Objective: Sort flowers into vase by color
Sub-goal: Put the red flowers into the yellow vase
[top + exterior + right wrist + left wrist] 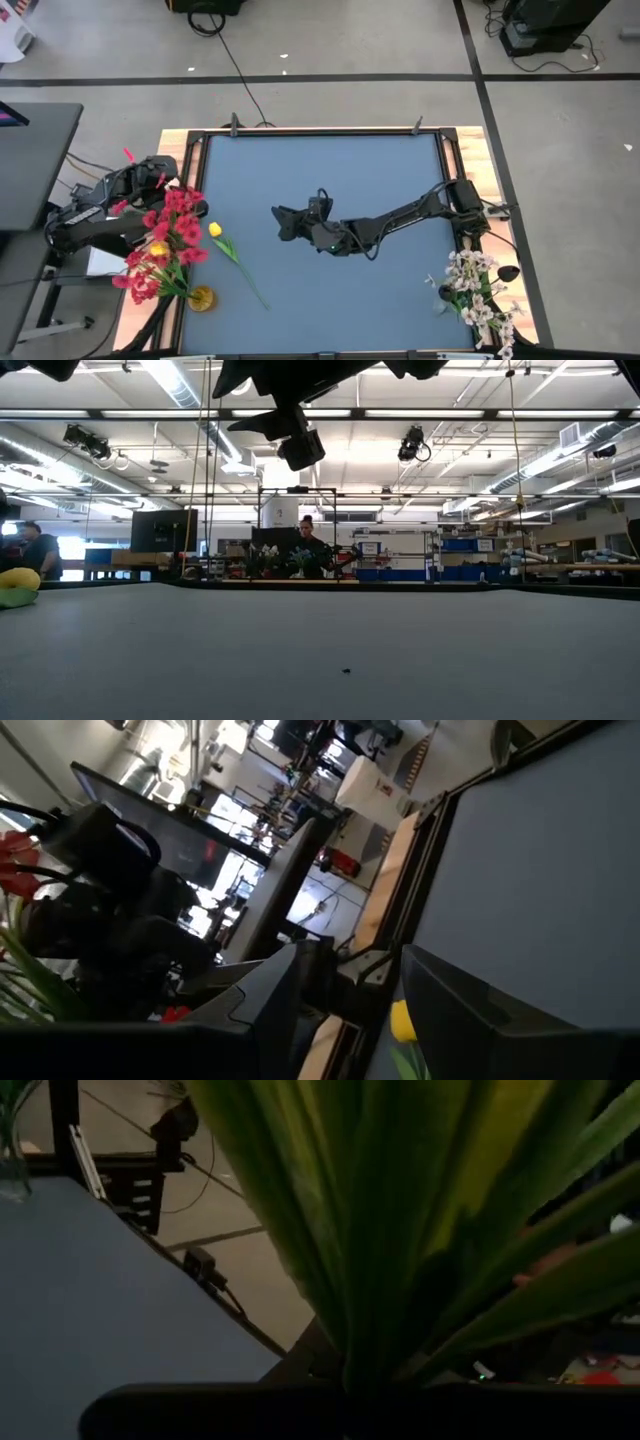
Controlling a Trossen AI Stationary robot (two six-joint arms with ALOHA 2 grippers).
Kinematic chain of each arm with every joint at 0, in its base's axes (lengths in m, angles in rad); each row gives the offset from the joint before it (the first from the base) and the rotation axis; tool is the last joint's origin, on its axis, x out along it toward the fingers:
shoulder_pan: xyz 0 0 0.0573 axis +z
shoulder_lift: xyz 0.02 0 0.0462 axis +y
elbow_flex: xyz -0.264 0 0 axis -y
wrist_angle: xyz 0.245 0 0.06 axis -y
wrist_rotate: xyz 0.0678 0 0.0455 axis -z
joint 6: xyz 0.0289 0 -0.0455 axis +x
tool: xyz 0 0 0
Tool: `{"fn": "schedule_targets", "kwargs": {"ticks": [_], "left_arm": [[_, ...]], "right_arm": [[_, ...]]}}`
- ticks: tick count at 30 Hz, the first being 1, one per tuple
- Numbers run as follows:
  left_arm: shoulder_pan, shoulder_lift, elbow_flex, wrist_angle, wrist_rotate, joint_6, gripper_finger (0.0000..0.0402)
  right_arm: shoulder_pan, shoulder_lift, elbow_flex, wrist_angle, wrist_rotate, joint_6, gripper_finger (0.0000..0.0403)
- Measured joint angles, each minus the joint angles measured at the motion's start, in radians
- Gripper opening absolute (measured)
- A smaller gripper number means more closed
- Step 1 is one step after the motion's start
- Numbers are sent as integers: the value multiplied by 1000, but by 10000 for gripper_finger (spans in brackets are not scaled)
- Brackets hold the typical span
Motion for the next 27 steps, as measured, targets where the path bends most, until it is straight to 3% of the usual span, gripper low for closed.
{"fn": "schedule_targets", "kwargs": {"ticks": [8, 22, 27], "left_arm": [[-2, -11, 0, -11, -91, -70, 8], [-3, -93, 1, -15, -134, 11, 6], [-2, -93, 1, -16, -226, -46, 6]], "right_arm": [[0, 0, 0, 1, -10, -3, 183], [0, 0, 0, -10, -25, -15, 182], [-2, 0, 0, -14, -38, -23, 182]]}}
